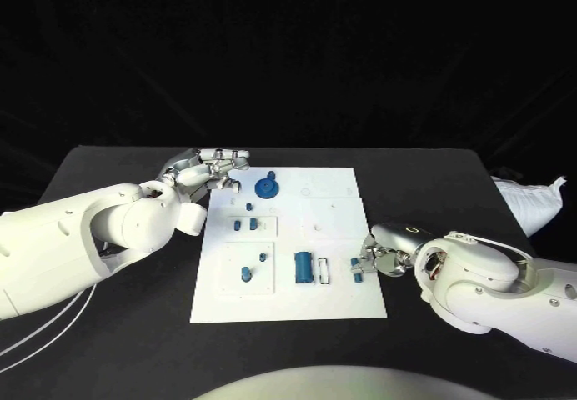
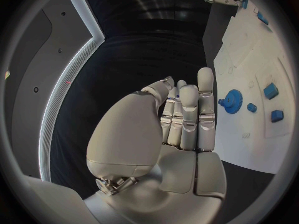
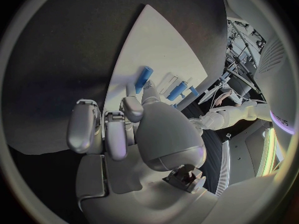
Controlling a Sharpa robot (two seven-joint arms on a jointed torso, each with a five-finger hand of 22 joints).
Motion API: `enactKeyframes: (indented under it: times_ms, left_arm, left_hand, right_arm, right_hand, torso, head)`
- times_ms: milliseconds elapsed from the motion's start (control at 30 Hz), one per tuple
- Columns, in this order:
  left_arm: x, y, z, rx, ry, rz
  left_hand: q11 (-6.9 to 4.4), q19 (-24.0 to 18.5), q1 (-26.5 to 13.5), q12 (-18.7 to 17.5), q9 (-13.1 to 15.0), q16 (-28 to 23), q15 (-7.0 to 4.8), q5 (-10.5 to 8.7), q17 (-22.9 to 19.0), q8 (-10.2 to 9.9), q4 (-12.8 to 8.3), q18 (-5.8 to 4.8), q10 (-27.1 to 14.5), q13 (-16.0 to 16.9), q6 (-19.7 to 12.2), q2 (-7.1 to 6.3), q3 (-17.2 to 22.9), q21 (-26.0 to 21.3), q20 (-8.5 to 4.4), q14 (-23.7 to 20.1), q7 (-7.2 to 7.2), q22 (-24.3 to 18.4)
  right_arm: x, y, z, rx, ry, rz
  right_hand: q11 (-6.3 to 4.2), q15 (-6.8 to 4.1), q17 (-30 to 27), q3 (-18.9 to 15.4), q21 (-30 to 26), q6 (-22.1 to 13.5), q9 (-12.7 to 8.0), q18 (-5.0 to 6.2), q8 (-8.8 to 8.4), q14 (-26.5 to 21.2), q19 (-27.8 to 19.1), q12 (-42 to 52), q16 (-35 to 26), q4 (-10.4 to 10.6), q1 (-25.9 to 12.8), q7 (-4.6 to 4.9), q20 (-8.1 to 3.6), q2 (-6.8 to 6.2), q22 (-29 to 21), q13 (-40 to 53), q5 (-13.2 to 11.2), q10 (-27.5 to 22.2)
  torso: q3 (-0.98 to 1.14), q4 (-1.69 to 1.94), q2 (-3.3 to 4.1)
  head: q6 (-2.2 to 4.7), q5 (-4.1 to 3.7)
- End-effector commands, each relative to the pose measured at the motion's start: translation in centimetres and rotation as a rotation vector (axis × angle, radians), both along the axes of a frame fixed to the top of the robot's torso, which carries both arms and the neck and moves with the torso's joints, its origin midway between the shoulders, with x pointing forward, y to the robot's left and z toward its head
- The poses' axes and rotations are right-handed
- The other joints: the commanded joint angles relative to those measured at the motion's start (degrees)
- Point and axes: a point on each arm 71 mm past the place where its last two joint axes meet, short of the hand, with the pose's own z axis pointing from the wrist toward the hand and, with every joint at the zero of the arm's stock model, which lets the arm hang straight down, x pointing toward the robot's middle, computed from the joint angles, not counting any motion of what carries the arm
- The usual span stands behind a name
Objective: Assemble the parts on the task board
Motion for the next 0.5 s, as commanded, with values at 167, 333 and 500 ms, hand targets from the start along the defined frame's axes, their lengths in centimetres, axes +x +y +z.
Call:
enactKeyframes:
  times_ms: [167, 333, 500]
  left_arm:
    - [-0.05, -0.14, 0.08, -0.011, -0.003, -0.017]
    - [-0.05, -0.16, 0.08, -0.011, -0.003, -0.017]
    - [-0.04, -0.27, 0.07, -0.012, -0.003, -0.02]
  left_hand:
    - [0.03, -0.1, -0.2, 0.3, 0.0, -0.3, 0.15, 0.18, -0.1, 0.3, -0.1, 1.09, -0.4, 0.1, -0.5, 0.22, -0.2, -0.3, 0.14, -0.4, 0.1, -0.1]
    - [0.04, -0.1, -0.2, 0.3, 0.0, -0.3, 0.17, 0.2, -0.1, 0.3, -0.1, 1.09, -0.5, 0.1, -0.5, 0.27, -0.2, -0.3, 0.16, -0.5, 0.1, -0.1]
    - [0.04, -0.1, -0.2, 0.3, 0.0, -0.3, 0.17, 0.2, -0.1, 0.3, -0.1, 1.09, -0.5, 0.1, -0.5, 0.27, -0.2, -0.3, 0.16, -0.5, 0.1, -0.1]
  right_arm:
    - [-0.41, 0.22, -1.4, -0.161, 0.054, 0.084]
    - [-0.35, 0.57, -1.66, -0.21, 0.049, 0.116]
    - [-0.3, 1.01, -1.82, -0.246, 0.037, 0.145]
  right_hand:
    - [-0.15, -0.63, 8.2, 1.0, 0.2, 0.6, -0.2, -0.81, -0.56, 4.6, 0.1, 0.2, 0.2, -1.5, 2.6, -0.16, -0.17, -0.09, -0.1, 0.3, -1.2, 0.4]
    - [-0.2, -0.67, 8.2, 2.1, 0.1, 0.8, -0.3, -0.79, -0.97, 4.6, 0.0, -0.1, 0.2, -2.8, 4.5, -0.19, -0.21, -0.08, -0.2, 0.3, -2.7, 0.2]
    - [-0.15, -0.64, 8.2, 3.4, 0.0, 0.9, -0.4, -0.77, -1.46, 4.6, -0.2, -0.4, 0.2, -4.1, 6.2, -0.1, -0.23, -0.06, -0.4, 0.3, -5.0, 0.0]
  torso:
    - [-0.08, 0.01, -0.06]
    - [-0.05, 0.03, -0.05]
    - [-0.1, 0.09, -0.13]
  head:
    - [-0.24, -0.05]
    - [-0.49, -0.09]
    - [-0.4, -0.2]
